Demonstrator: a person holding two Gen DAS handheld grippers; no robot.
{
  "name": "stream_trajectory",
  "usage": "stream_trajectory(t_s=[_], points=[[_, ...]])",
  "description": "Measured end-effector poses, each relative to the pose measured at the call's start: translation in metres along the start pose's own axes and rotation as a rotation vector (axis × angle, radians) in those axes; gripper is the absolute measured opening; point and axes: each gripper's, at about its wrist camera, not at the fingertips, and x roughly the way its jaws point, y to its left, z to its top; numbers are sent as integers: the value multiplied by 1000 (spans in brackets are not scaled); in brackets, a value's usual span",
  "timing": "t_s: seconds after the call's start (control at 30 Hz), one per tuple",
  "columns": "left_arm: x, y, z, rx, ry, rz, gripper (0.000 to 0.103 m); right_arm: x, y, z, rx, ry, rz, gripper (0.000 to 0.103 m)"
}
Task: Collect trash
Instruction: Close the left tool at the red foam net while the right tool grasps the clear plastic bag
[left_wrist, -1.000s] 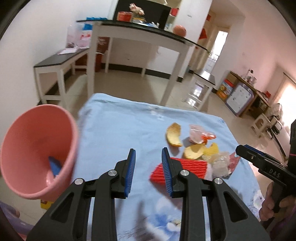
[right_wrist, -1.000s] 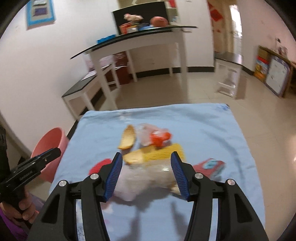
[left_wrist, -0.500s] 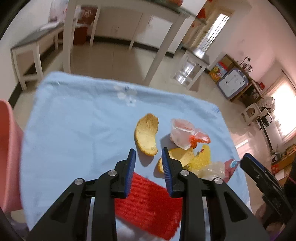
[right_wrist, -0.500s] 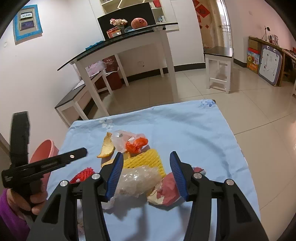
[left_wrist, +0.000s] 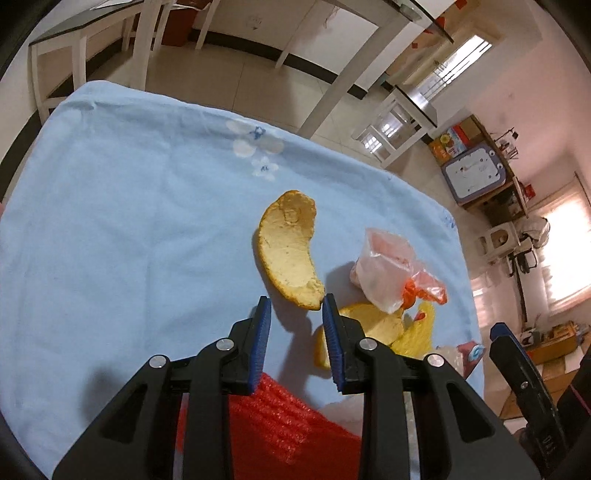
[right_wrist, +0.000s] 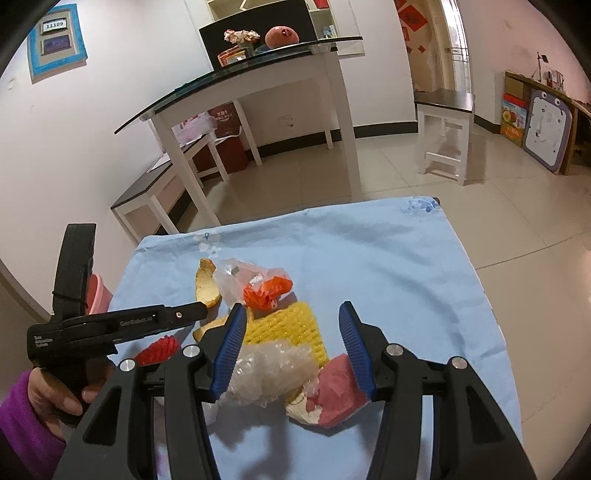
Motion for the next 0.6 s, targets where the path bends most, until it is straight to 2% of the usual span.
stream_trajectory(t_s=[0.03, 0.23, 0.6], points=[[0, -1, 1, 14, -6, 6, 14, 2, 1, 2, -3, 2, 3, 52], [-3, 2, 4, 30, -38, 36, 10, 15, 1, 11, 9, 27, 30, 52], [-42, 22, -12, 59, -104, 81, 9, 64, 10, 26, 26, 139, 67, 56]])
